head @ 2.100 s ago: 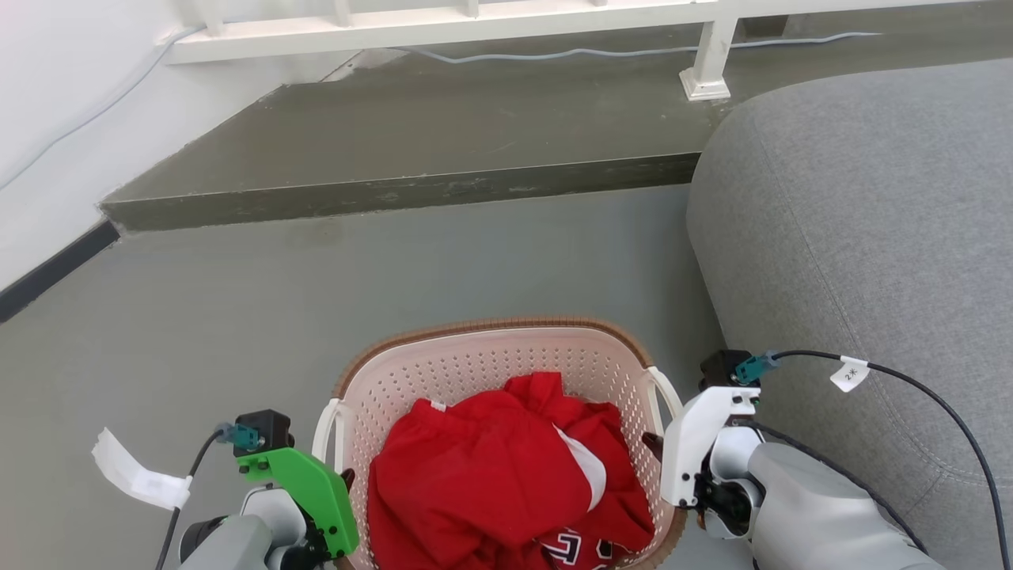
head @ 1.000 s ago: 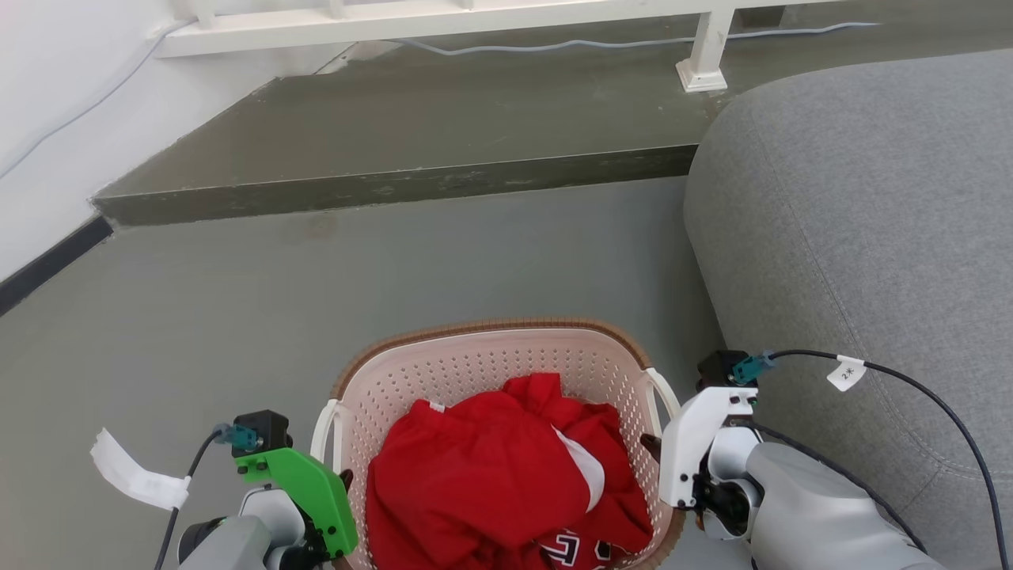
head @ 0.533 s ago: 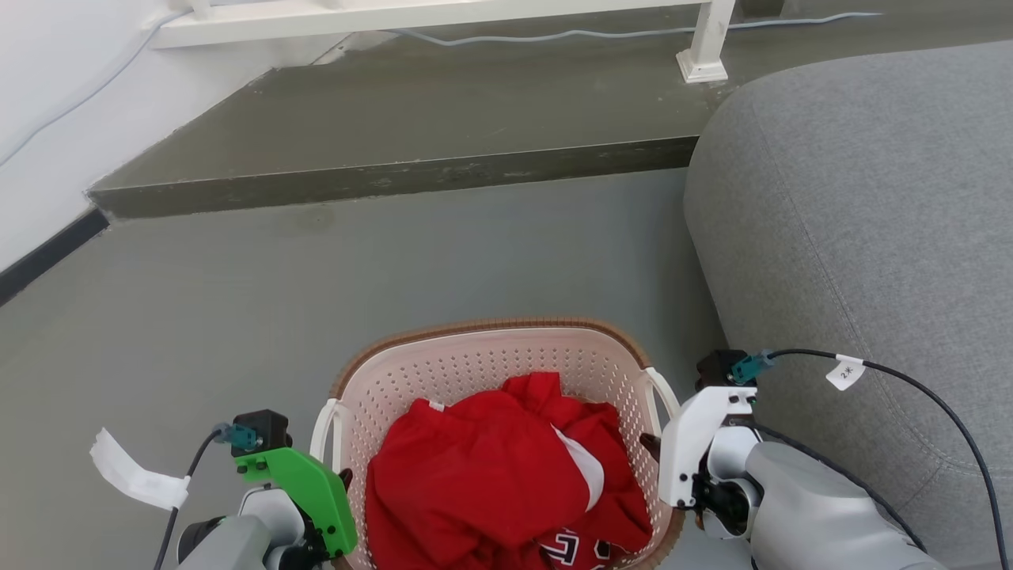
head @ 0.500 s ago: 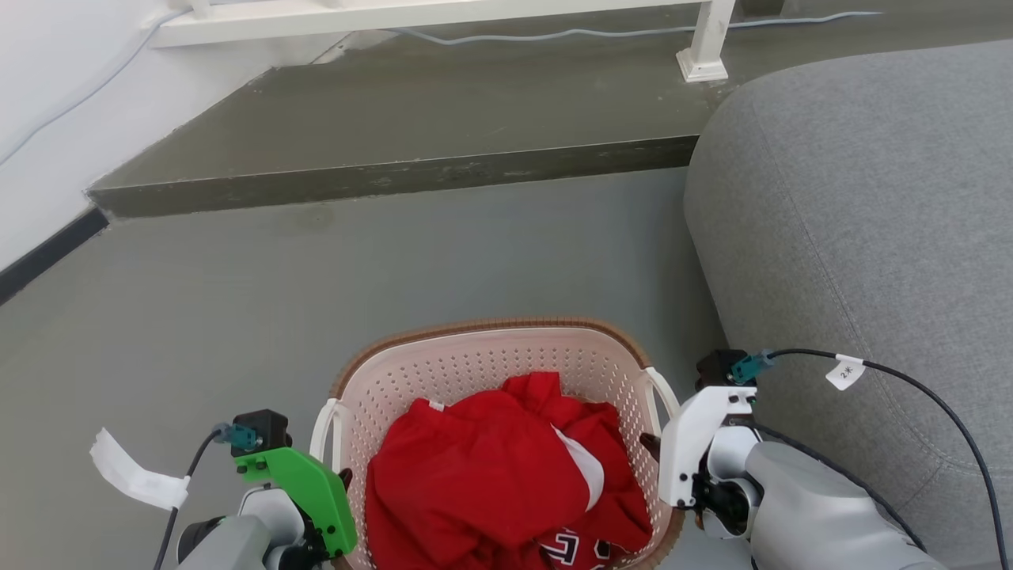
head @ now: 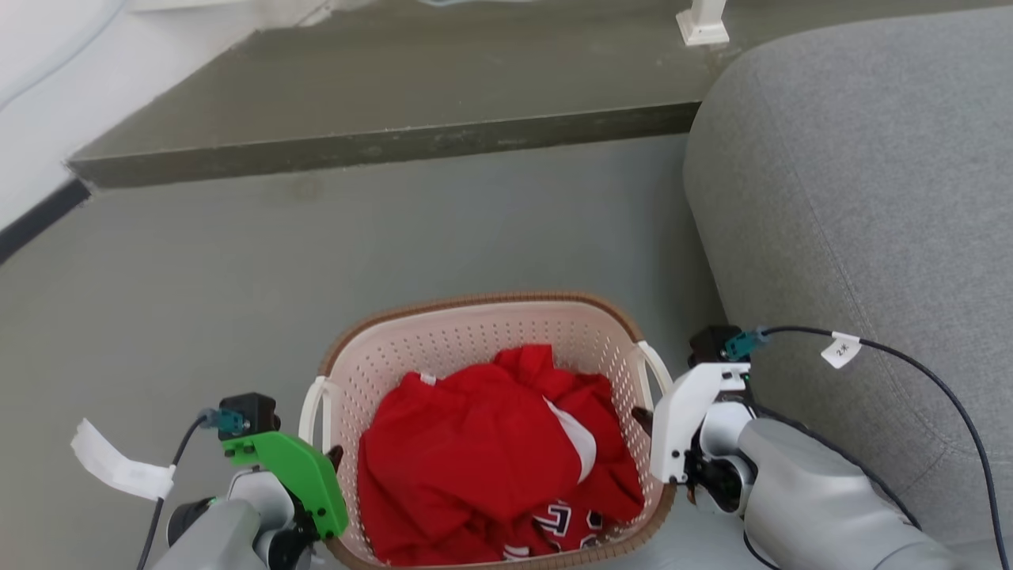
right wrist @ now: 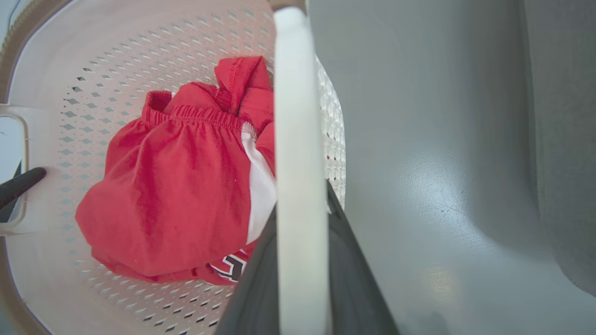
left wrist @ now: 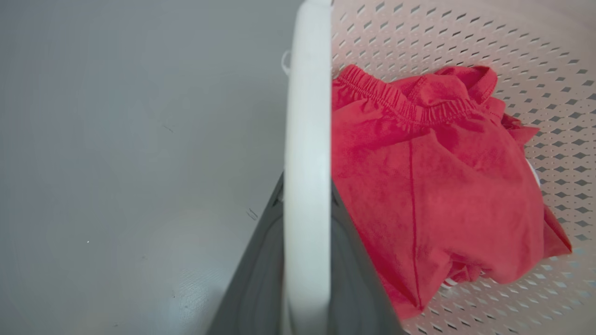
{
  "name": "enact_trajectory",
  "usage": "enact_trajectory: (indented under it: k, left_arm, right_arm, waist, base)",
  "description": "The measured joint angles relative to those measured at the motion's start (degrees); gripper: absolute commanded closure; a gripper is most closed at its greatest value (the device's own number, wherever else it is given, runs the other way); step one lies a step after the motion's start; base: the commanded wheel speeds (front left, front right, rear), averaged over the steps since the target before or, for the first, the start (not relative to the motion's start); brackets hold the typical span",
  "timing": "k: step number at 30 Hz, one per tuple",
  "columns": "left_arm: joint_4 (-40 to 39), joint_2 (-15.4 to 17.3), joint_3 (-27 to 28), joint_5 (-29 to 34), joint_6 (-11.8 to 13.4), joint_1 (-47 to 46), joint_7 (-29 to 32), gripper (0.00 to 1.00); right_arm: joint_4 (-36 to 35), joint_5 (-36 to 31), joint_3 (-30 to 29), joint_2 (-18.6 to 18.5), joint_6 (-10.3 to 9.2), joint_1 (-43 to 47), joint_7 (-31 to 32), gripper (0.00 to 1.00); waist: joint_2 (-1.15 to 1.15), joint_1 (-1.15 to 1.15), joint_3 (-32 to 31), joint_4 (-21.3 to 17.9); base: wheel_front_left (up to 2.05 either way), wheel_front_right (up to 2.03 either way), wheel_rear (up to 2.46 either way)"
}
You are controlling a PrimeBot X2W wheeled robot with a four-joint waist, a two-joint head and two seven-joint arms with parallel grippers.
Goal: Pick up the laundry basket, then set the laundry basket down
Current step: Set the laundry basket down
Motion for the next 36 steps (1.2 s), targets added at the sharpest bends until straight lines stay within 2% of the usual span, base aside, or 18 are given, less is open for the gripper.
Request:
enact_trajectory:
  k: [17,26,36]
  left_arm:
    - [-1.4,1.7,0.5,0.9,0.0,-6.3,-3.1,1.00]
    - [-2.3,2.1,0.9,1.6,0.0,-11.3,-4.1,1.00]
    - [-2.2,2.7,1.8,2.5,0.0,-17.4,-5.2,1.00]
  right_arm:
    - [-2.1,-0.7,0.4,-0.4,-1.24,-6.6,-3.5,1.00]
    - [-2.2,-1.4,-0.5,-0.4,-2.60,-11.4,-6.7,1.00]
    - [-1.5,-2.4,-1.5,-0.2,-2.72,-17.0,-10.4,1.00]
  waist:
    - [0.00,0.00,7.9,-0.7]
    - [0.00,0.00,13.9,-0.5]
    - [0.00,0.01,21.4,0.1]
  base:
    - [0.00,0.00,0.00]
    - [0.00,0.00,0.00]
    - [0.00,0.00,0.00]
